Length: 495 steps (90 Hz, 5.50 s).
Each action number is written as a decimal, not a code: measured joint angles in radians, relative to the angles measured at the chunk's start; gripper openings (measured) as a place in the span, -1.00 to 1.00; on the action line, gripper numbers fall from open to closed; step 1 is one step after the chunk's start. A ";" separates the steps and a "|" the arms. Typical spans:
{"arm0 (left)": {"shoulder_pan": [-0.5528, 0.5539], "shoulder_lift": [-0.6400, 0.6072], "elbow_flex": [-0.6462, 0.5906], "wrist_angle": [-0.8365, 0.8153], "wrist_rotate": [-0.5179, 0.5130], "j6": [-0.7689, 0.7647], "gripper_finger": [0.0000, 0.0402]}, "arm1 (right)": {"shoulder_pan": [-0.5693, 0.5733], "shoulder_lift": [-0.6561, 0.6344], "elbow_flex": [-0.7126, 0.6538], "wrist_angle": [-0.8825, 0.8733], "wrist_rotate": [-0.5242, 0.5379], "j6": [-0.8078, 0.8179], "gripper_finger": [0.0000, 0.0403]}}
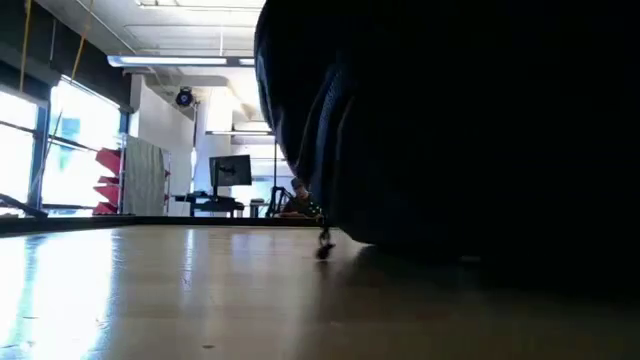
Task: Unpack backpack
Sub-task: Put the white zip bag into the backpack
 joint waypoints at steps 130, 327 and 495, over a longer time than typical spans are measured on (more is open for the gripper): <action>0.002 0.000 0.000 0.000 0.003 -0.018 -1.00 | -0.157 0.002 -0.199 0.666 -0.148 -0.194 -0.31; 0.033 0.001 -0.008 -0.002 0.096 -0.117 -0.86 | -0.185 -0.168 -0.241 0.517 -0.441 -0.372 0.34; 0.095 0.000 -0.009 -0.134 0.361 -0.566 -0.71 | -0.316 -0.130 -0.145 0.200 -0.179 -0.284 0.16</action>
